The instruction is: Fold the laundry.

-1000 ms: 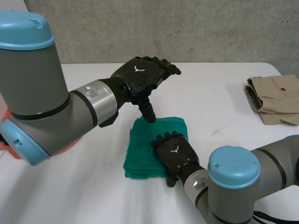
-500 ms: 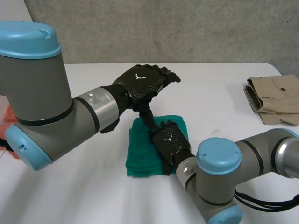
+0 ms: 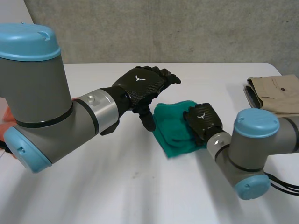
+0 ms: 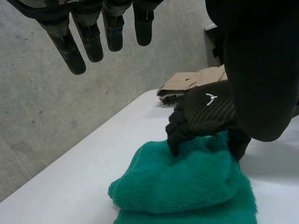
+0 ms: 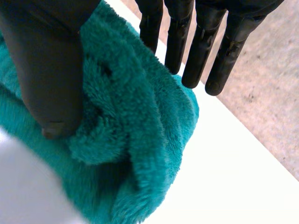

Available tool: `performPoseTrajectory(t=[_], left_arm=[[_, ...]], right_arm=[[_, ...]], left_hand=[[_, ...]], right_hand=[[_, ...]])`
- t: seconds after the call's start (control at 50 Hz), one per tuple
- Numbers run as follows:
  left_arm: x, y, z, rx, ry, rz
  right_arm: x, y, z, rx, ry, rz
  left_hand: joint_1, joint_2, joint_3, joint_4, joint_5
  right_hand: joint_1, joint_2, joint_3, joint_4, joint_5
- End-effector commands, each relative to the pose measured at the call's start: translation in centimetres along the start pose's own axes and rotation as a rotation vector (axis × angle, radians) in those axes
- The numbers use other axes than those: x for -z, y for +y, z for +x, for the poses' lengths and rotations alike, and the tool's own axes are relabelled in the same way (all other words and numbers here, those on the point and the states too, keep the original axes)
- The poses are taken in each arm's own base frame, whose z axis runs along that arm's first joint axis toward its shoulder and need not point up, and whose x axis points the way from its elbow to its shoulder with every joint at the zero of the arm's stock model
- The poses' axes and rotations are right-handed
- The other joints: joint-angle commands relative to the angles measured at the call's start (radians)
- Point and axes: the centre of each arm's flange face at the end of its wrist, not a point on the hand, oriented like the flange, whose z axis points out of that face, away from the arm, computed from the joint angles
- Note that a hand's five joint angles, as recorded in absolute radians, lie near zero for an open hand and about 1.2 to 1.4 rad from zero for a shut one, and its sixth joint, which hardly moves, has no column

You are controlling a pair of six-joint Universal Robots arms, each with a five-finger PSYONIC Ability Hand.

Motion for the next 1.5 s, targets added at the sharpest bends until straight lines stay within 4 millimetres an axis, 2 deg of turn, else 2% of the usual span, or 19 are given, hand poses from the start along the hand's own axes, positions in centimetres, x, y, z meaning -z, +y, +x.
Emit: performPoseTrajectory(t=[0.02, 0.1, 0.18, 0.28, 0.38, 0.52, 0.88, 0.96, 1.0, 1.02, 1.04, 1.12, 1.18, 1.3, 1.36, 1.38, 1.4, 1.44, 1.5], left_arm=[[-0.1, -0.1, 0.2, -0.003, 0.003, 0.009], [0.0, 0.3, 0.2, 0.002, 0.005, -0.003], [0.0, 0.4, 0.2, 0.002, 0.005, -0.007], [0.0, 0.6, 0.2, 0.005, 0.004, -0.010], [0.0, 0.8, 0.3, 0.006, 0.008, -0.014], [0.0, 0.9, 0.2, 0.008, 0.005, -0.017], [0.1, 1.3, 0.2, 0.016, 0.003, -0.030], [0.0, 1.4, 0.2, 0.022, 0.002, -0.025], [0.0, 1.4, 0.2, 0.026, 0.002, -0.023], [0.0, 1.5, 0.2, 0.032, 0.002, -0.025], [0.0, 1.5, 0.2, 0.033, 0.002, -0.023], [0.0, 1.5, 0.2, 0.036, 0.002, -0.026], [0.0, 1.5, 0.2, 0.035, 0.002, -0.025], [0.3, 0.8, 0.2, 0.031, -0.002, -0.008], [0.5, 0.5, 0.2, 0.026, -0.003, 0.001], [0.5, 0.5, 0.2, 0.027, -0.003, 0.002], [0.5, 0.5, 0.2, 0.027, -0.003, 0.002], [0.5, 0.5, 0.2, 0.027, -0.003, 0.002], [0.5, 0.4, 0.2, 0.027, -0.004, 0.002]], right_arm=[[0.6, 1.1, 0.0, 0.009, -0.045, -0.047], [1.1, 1.2, 0.0, -0.023, -0.050, -0.058], [1.8, 0.4, 0.3, -0.029, -0.049, -0.043], [2.0, 0.6, 0.6, -0.033, -0.050, -0.045], [1.2, 1.5, 0.3, -0.035, -0.057, -0.050], [0.0, 1.9, -0.1, -0.030, -0.065, -0.043], [-2.8, 1.1, 0.6, -0.022, -0.030, 0.010], [-3.3, 0.9, 0.8, -0.023, -0.024, 0.021], [-3.5, 1.0, 0.7, -0.021, -0.026, 0.024], [-3.7, 1.0, 0.7, -0.025, -0.035, 0.027], [-3.7, 1.0, 0.7, -0.024, -0.033, 0.031], [-4.1, 0.6, 1.2, -0.019, -0.021, 0.050], [-4.6, 0.6, 2.8, -0.017, 0.012, 0.056], [-5.5, 2.4, 10.6, 0.004, 0.092, 0.064], [-5.9, 1.8, 15.1, 0.090, 0.131, 0.117], [-5.9, 1.6, 16.0, 0.110, 0.139, 0.130], [-6.1, 1.1, 17.7, 0.139, 0.159, 0.157], [-6.2, 0.3, 19.8, 0.163, 0.192, 0.193], [-6.5, -1.8, 24.2, 0.187, 0.275, 0.279]], left_hand=[[0.029, 0.014, 0.006, 0.012, -0.004], [0.032, 0.017, 0.008, 0.015, -0.001], [0.032, 0.017, 0.008, 0.015, -0.001], [0.032, 0.017, 0.008, 0.015, -0.001], [0.032, 0.017, 0.008, 0.015, -0.001], [0.029, 0.014, 0.006, 0.012, -0.004], [0.032, 0.017, 0.008, 0.015, -0.001], [0.038, 0.023, 0.014, 0.021, 0.005], [0.043, 0.029, 0.020, 0.026, 0.011], [0.046, 0.032, 0.023, 0.029, 0.014], [0.046, 0.032, 0.023, 0.029, 0.014], [0.049, 0.035, 0.026, 0.032, 0.017], [0.046, 0.032, 0.023, 0.029, 0.014], [0.046, 0.032, 0.023, 0.029, 0.014], [0.046, 0.032, 0.023, 0.029, 0.014], [0.046, 0.032, 0.023, 0.029, 0.014], [0.046, 0.032, 0.023, 0.029, 0.014], [0.046, 0.032, 0.023, 0.029, 0.014], [0.046, 0.032, 0.023, 0.029, 0.014]], right_hand=[[0.042, -0.028, -0.024, -0.030, -0.005], [-0.034, -0.104, -0.100, -0.106, -0.081], [-0.122, -0.192, -0.188, -0.194, -0.169], [-0.122, -0.193, -0.189, -0.194, -0.169], [-0.087, -0.157, -0.153, -0.159, -0.134], [-0.034, -0.105, -0.101, -0.107, -0.081], [0.057, -0.014, -0.010, -0.015, 0.010], [0.270, 0.200, 0.204, 0.198, 0.224], [0.584, 0.514, 0.518, 0.512, 0.537], [0.824, 0.753, 0.757, 0.751, 0.777], [0.918, 0.848, 0.852, 0.846, 0.871], [0.919, 0.849, 0.853, 0.847, 0.872], [0.919, 0.849, 0.853, 0.847, 0.872], [0.919, 0.849, 0.853, 0.847, 0.872], [0.919, 0.849, 0.853, 0.847, 0.872], [0.919, 0.849, 0.853, 0.847, 0.872], [0.919, 0.849, 0.853, 0.847, 0.872], [0.919, 0.849, 0.853, 0.847, 0.872], [0.919, 0.849, 0.853, 0.847, 0.872]])
